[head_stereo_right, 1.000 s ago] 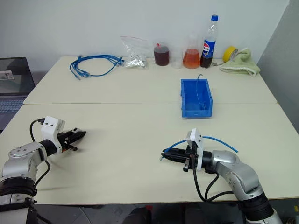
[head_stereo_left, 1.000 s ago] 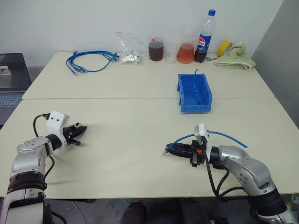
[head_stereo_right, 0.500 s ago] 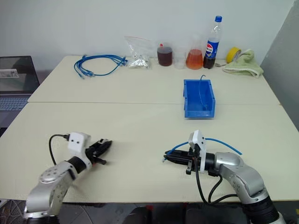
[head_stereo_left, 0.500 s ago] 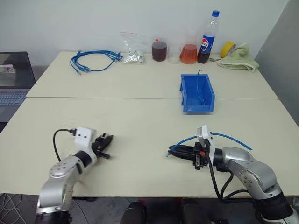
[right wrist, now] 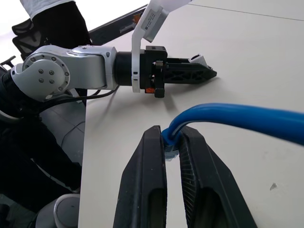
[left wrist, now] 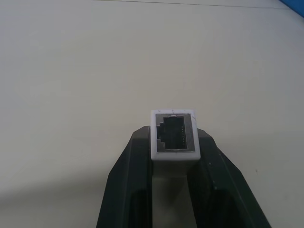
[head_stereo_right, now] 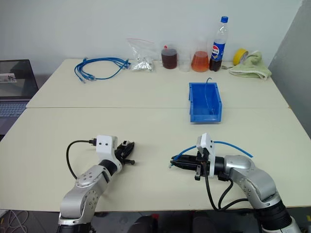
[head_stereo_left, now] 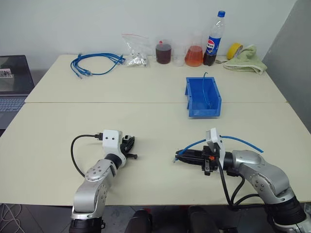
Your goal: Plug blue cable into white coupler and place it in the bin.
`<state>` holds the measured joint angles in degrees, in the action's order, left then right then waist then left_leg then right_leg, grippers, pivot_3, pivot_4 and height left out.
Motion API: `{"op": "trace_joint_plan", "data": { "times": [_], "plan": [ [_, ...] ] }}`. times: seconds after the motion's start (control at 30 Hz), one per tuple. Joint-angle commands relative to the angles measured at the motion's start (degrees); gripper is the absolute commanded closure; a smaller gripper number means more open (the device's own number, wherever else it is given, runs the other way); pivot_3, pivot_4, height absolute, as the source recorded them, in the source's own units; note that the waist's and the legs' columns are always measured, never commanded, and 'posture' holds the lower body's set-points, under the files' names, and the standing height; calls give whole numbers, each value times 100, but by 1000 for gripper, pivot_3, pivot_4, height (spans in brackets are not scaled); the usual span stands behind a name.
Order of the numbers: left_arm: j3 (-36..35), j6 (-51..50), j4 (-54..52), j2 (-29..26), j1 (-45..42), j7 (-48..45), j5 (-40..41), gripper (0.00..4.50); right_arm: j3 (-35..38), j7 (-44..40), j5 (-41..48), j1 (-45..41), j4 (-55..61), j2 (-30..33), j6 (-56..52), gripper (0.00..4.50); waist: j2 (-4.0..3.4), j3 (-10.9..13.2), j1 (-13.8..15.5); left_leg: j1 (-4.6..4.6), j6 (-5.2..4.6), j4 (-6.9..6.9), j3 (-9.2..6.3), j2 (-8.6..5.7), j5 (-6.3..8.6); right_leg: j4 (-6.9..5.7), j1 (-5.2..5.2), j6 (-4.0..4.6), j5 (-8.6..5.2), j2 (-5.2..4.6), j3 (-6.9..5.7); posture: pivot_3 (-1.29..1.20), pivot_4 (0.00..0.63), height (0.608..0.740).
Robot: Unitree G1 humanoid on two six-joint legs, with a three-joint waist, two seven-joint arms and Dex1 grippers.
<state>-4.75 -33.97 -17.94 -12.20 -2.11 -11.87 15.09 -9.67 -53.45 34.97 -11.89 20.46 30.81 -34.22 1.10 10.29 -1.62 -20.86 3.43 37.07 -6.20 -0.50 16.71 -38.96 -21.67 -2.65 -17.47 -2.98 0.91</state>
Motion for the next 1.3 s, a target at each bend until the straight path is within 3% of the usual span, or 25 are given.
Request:
{"op": "trace_joint_plan", "data": {
  "times": [0.03,0.73,0.8,0.83,1.3],
  "plan": [
    [-15,-104,-222,-32,48,92,-51,3877,90,-45,40,-77,84,0,43,4390,0,0,0,0,0,0,0,0,0,0,0,0,0,0,0,0,150,740],
    [42,-350,-18,-4,-29,197,-69,3877,72,4,13,-71,88,-53,64,4391,-2,-1,5,5,1,1,0,-2,0,0,7,0,0,0,-2,0,150,740],
    [36,-350,-18,9,-31,192,-62,3171,72,8,13,-70,87,-57,61,4391,-2,-1,5,7,1,1,0,-3,0,0,9,0,0,0,-2,0,150,740],
    [44,-353,-19,8,-33,173,-56,3113,72,9,12,-70,85,-60,63,4391,-2,-1,5,7,1,1,-1,-3,0,0,10,0,0,0,-2,0,150,740],
    [40,-336,-48,-38,25,110,-20,98,65,17,-4,-74,71,-87,72,4391,-3,-3,-12,13,1,0,2,-3,0,0,12,0,0,8,-1,0,150,740]
  ]
}}
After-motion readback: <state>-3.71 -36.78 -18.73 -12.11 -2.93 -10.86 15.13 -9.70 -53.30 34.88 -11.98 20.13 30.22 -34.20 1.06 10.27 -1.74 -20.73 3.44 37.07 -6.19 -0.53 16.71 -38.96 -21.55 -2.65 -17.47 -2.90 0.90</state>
